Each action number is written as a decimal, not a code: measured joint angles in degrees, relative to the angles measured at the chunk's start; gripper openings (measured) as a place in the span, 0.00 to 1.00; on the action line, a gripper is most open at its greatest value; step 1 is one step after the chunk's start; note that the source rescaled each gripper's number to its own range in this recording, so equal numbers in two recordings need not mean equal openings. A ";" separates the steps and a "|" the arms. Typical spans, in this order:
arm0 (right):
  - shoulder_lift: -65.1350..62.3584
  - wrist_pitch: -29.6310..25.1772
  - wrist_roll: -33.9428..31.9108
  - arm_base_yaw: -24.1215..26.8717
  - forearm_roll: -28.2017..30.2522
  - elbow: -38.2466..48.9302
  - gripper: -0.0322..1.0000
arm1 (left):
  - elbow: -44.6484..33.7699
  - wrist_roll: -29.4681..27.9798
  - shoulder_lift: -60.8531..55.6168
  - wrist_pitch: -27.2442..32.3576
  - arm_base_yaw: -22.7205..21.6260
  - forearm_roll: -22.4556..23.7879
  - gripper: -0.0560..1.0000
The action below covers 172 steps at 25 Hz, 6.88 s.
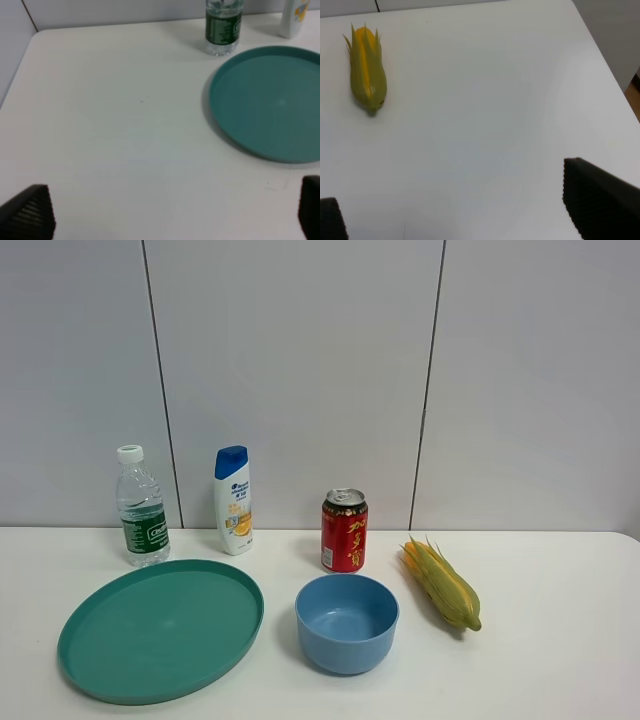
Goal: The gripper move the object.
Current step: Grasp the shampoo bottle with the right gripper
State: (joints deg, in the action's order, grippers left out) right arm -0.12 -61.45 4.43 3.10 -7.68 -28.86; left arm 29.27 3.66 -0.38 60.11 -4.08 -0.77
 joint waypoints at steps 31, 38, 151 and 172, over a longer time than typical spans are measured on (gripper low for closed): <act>0.00 0.00 0.00 0.00 0.00 0.00 0.90 | 0.00 0.00 0.00 0.00 0.00 0.00 1.00; 0.29 3.39 -0.98 0.00 -5.14 -0.69 0.90 | 0.00 0.00 0.00 0.00 0.00 0.00 1.00; 129.25 107.52 7.70 -44.09 0.24 -43.50 1.00 | 0.00 0.00 0.00 0.00 0.00 0.00 1.00; 130.53 96.83 8.43 -46.65 -14.80 -57.41 1.00 | 0.00 0.00 0.00 0.00 0.00 0.00 1.00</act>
State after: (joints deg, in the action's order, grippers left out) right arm 130.41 35.38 12.86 -43.55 -22.48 -86.27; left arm 29.27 3.66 -0.38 60.11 -4.08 -0.77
